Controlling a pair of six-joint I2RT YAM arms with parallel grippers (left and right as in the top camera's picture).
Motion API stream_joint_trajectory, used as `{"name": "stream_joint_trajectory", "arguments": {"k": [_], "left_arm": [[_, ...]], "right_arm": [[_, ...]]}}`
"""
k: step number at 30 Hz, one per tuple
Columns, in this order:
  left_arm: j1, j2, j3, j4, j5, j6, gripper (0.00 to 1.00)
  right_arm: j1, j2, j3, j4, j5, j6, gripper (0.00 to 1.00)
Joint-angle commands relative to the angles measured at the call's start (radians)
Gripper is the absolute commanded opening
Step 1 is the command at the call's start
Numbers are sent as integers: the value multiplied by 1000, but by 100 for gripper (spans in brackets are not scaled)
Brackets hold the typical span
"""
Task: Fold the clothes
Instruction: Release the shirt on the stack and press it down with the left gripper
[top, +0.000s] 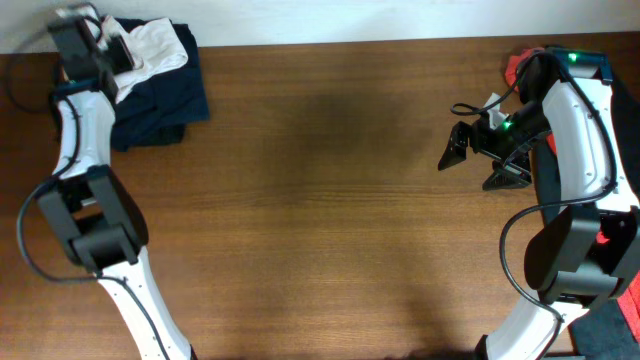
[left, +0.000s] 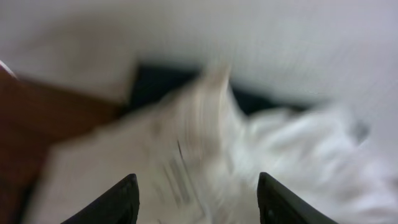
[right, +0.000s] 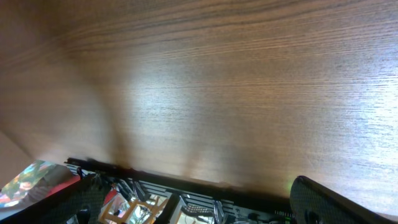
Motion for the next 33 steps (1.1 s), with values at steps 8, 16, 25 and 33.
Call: {"name": "stream_joint_trajectory", "arguments": {"k": [8,16,25,33], "left_arm": [[-48,47,82,31,47,-2,60],[-63,34,138,315,-39,-3,65],[10,216,138,173,-25,-3,85],[39,213,177,-14,87,-2,99]], "right_arm": [[3,-22,14,-4,8,-7,99],[3,-22,14,-4,8,0,99],[3,-22,14,5,8,0,99],[3,-22,14,-5,8,0,99]]}}
